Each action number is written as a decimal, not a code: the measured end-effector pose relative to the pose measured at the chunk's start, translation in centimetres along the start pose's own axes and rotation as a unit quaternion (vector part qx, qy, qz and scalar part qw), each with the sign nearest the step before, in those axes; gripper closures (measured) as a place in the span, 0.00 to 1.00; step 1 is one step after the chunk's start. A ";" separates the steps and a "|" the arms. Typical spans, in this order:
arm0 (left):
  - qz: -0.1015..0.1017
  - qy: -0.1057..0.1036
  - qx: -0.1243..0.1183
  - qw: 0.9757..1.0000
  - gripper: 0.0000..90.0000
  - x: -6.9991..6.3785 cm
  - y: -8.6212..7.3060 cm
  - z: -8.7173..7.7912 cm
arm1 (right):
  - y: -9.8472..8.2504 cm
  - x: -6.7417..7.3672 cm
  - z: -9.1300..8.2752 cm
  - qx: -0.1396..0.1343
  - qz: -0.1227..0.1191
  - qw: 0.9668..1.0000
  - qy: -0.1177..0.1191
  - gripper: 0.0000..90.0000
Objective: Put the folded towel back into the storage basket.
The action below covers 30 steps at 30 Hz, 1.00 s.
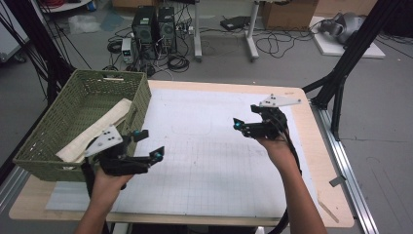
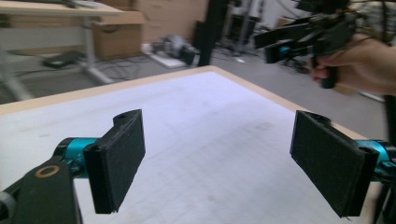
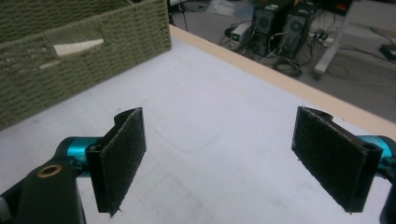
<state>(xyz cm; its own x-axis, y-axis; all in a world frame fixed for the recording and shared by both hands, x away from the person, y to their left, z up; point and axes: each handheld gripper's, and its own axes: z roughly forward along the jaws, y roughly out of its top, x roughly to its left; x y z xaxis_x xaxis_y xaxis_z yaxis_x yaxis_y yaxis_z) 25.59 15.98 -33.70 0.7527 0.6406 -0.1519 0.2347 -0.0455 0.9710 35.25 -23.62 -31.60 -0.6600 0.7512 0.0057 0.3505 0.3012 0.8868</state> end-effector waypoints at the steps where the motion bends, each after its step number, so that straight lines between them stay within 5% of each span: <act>1: 0.003 -0.009 0.001 1.000 0.21 -0.4 -0.1 0.5 | -0.6 -0.1 -0.3 0.002 0.000 1.000 -0.006 0.18; 7: 0.013 -0.071 0.007 0.997 0.21 -1.6 -1.2 3.2 | -3.6 -0.5 -3.0 -0.007 0.015 0.999 -0.045 0.18; 13: 0.011 -0.087 0.023 0.996 0.21 -1.4 -2.7 5.2 | -6.8 -0.5 -5.4 -0.025 0.036 0.996 -0.071 0.18; 17: 0.013 -0.074 0.022 0.997 0.21 -1.0 -3.7 6.1 | -8.9 -0.6 -6.4 -0.018 0.038 0.996 -0.085 0.18; 19: -0.002 -0.068 0.020 0.997 0.21 -0.7 -4.3 6.3 | -9.8 -0.7 -6.9 -0.021 0.039 0.995 -0.088 0.18; 22: -0.015 -0.038 0.022 0.999 0.20 -0.2 -5.3 6.6 | -11.1 -0.8 -7.5 -0.027 0.047 0.994 -0.092 0.18; 25: -0.008 -0.014 0.020 1.000 0.19 0.3 -6.0 6.6 | -12.3 -0.5 -7.8 -0.034 0.056 0.993 -0.096 0.18; 30: 0.008 -0.014 0.016 1.000 0.19 0.5 -6.9 6.6 | -14.5 0.2 -7.7 -0.031 0.060 0.994 -0.088 0.18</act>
<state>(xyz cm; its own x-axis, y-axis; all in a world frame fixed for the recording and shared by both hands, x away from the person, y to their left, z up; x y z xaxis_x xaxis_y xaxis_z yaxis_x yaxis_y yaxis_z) 28.39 11.50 -41.68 0.7737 0.6174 -0.1422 0.2413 -0.0795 0.9672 24.92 -32.36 -40.94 -0.4876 0.8723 0.0371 0.3745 0.1706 0.9114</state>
